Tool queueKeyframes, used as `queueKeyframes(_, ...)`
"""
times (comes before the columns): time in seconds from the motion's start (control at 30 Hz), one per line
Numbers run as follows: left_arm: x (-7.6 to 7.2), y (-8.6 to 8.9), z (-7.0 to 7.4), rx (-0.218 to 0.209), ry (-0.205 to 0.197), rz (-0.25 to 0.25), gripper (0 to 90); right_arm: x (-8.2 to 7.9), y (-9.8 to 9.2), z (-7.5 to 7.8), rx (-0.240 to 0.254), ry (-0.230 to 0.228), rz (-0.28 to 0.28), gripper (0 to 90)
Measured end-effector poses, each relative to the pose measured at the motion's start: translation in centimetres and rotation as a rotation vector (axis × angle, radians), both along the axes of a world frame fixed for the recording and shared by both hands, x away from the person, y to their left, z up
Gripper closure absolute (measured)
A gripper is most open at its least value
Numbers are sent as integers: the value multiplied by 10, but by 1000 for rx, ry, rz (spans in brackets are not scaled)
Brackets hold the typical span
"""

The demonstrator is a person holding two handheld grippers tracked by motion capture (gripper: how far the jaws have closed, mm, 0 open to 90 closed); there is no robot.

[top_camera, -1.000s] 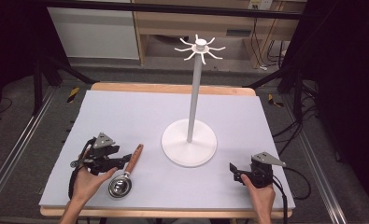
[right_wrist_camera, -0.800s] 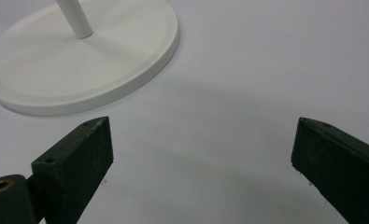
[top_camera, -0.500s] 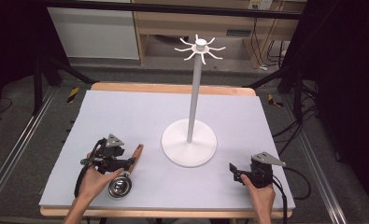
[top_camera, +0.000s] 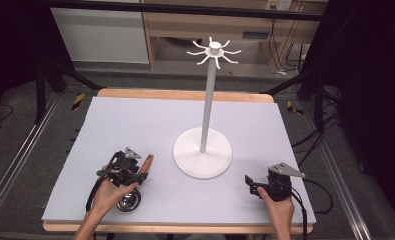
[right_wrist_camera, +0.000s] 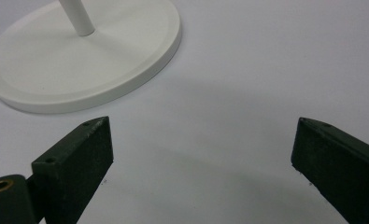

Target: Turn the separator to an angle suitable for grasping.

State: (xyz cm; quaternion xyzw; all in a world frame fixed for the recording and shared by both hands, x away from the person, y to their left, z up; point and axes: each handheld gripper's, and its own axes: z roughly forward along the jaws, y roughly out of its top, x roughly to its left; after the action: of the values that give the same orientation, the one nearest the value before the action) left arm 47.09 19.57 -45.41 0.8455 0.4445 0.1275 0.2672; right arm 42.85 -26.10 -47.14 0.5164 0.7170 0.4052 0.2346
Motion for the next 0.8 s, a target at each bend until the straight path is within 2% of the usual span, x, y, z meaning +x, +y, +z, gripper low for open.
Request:
queueKeyframes(0.13, 2, 0, -3, -2, 11, 11, 603, 1, 0, -1, -8, 2, 5, 61)
queueKeyframes(0.47, 4, -1, -5, 0, 36, 11, 589, 1, 2, -1, -6, 6, 10, 61)
queueKeyframes(0.6, 5, -3, -5, 13, 35, 21, 594, 1, 2, 0, -1, 9, 7, 61)
queueKeyframes(0.8, 5, -3, -4, 42, 28, 27, 683, 1, 1, 0, -3, 8, 7, 61)
